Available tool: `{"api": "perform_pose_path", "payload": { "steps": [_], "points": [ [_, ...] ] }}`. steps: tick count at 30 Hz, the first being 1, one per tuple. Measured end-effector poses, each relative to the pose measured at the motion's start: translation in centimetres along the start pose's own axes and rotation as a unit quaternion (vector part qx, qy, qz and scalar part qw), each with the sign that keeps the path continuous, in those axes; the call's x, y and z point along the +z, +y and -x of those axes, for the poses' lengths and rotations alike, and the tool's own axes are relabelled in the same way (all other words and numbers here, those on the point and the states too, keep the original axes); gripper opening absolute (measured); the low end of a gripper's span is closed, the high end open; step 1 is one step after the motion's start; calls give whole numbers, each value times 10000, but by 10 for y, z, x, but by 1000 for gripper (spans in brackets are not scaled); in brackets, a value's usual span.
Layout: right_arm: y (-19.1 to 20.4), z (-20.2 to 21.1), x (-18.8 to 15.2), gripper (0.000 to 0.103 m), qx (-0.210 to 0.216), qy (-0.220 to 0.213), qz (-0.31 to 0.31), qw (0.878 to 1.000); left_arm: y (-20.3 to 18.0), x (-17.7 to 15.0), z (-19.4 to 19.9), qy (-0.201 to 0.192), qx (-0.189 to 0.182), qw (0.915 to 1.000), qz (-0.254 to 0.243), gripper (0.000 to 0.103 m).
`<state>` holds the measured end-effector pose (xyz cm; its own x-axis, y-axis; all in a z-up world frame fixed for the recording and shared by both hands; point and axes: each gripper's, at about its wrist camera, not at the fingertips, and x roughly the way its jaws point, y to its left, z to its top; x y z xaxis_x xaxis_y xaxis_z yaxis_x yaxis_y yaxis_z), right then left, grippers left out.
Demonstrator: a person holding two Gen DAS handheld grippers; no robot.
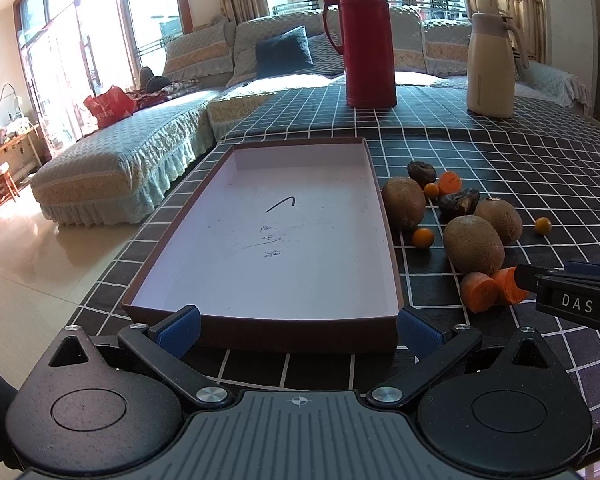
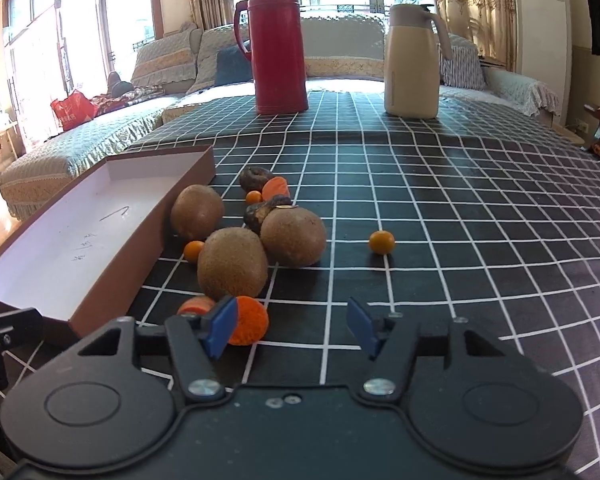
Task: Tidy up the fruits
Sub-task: 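Grasp a carrot slice with the right gripper while the left tool waits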
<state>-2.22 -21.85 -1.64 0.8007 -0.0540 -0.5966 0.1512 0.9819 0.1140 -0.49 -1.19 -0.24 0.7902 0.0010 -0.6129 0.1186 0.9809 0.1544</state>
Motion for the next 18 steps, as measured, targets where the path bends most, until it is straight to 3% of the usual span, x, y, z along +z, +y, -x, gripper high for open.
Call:
{"api": "perform_pose_path", "payload": {
  "steps": [7,10,16,18],
  "points": [
    [9,-4,2,58,222,38,69,9997,5,0,-7,239,-170,9994,167,103],
    [11,-13,3,50,236,158,35,9996,4,-1,-7,241,-226,9994,139,103],
    [10,-14,3,46,373,205,-39,9991,2,-2,-6,248,-273,9993,48,103],
    [13,-14,1,37,464,316,23,9984,2,-2,-6,254,-330,9991,59,103]
  ]
}}
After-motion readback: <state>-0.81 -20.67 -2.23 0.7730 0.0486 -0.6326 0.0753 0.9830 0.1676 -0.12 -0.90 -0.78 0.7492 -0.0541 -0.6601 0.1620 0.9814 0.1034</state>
